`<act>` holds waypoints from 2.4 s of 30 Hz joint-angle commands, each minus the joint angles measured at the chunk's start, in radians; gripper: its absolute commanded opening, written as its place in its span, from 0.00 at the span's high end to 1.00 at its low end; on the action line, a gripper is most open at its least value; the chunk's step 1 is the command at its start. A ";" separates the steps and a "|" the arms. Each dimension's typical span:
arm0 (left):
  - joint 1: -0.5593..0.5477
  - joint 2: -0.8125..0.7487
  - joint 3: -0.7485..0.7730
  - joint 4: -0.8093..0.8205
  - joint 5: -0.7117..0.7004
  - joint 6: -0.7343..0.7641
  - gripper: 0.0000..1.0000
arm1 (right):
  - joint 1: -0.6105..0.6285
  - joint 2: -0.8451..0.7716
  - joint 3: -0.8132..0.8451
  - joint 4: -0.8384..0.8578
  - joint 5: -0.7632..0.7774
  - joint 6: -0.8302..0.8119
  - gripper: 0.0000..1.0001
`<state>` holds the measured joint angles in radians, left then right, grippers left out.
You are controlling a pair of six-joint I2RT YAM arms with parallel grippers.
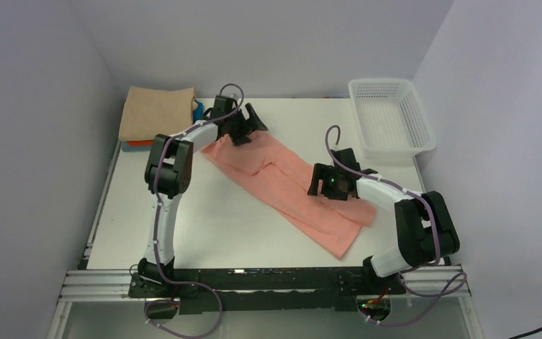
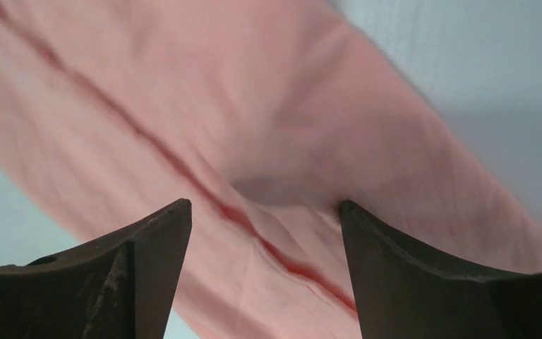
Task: Fold and stack the t-shirts
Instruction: Rotate the tshirt 90 degrees, then grab the bottom of the folded rectangular tshirt with both arms
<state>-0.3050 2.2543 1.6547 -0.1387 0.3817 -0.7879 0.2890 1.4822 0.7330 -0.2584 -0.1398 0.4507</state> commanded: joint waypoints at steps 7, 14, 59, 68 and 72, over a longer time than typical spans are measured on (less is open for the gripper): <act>-0.053 0.512 0.663 0.122 0.132 -0.382 0.01 | 0.314 -0.039 -0.093 0.050 -0.309 0.150 0.19; -0.076 0.600 0.758 0.299 0.012 -0.475 0.00 | 0.377 -0.086 -0.072 0.062 -0.293 0.134 0.13; -0.656 -0.977 -0.977 -0.253 -0.247 0.039 0.31 | 0.070 -0.621 -0.357 -0.206 -0.294 0.162 0.15; -0.656 -0.847 -0.995 -0.195 -0.189 0.024 0.45 | 0.072 -0.620 -0.396 -0.281 -0.315 0.145 0.31; -0.655 -0.781 -0.991 -0.186 -0.155 0.013 0.62 | 0.074 -0.594 -0.433 -0.258 -0.353 0.161 0.36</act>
<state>-0.9565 1.4151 0.6693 -0.3622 0.1780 -0.7574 0.3614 0.8692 0.3298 -0.5064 -0.4469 0.6022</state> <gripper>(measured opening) 0.441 0.666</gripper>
